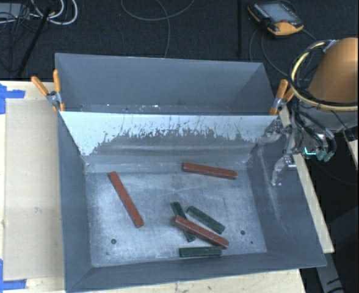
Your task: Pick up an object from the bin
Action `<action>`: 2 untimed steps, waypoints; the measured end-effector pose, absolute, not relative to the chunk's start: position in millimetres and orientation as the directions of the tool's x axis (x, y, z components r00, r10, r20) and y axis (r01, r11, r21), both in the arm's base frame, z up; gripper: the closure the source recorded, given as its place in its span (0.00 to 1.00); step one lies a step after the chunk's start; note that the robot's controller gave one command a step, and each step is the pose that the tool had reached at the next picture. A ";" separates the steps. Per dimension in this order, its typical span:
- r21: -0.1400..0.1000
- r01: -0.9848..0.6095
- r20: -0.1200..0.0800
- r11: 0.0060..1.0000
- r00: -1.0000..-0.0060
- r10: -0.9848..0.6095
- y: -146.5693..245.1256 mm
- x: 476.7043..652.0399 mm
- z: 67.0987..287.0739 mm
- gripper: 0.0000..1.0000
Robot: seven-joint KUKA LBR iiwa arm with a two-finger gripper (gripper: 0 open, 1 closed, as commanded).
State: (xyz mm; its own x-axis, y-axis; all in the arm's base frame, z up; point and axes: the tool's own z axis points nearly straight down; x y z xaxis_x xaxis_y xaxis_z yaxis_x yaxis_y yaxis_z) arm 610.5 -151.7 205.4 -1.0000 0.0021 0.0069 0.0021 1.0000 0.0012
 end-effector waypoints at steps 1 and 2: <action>0.000 -0.001 -0.001 1.000 -1.000 -0.001 -151.2 612.3 209.8 0.00; -0.002 -0.033 -0.006 0.999 -0.999 -0.033 -109.1 611.1 157.3 0.00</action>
Offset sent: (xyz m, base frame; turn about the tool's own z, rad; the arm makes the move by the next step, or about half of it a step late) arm -0.0024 0.0841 -0.0977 -0.0711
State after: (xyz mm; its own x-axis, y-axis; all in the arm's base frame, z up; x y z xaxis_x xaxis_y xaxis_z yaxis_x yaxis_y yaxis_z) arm 611.1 -109.1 157.3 -0.9994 -0.0334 -0.0058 -0.0334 0.9994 -0.0024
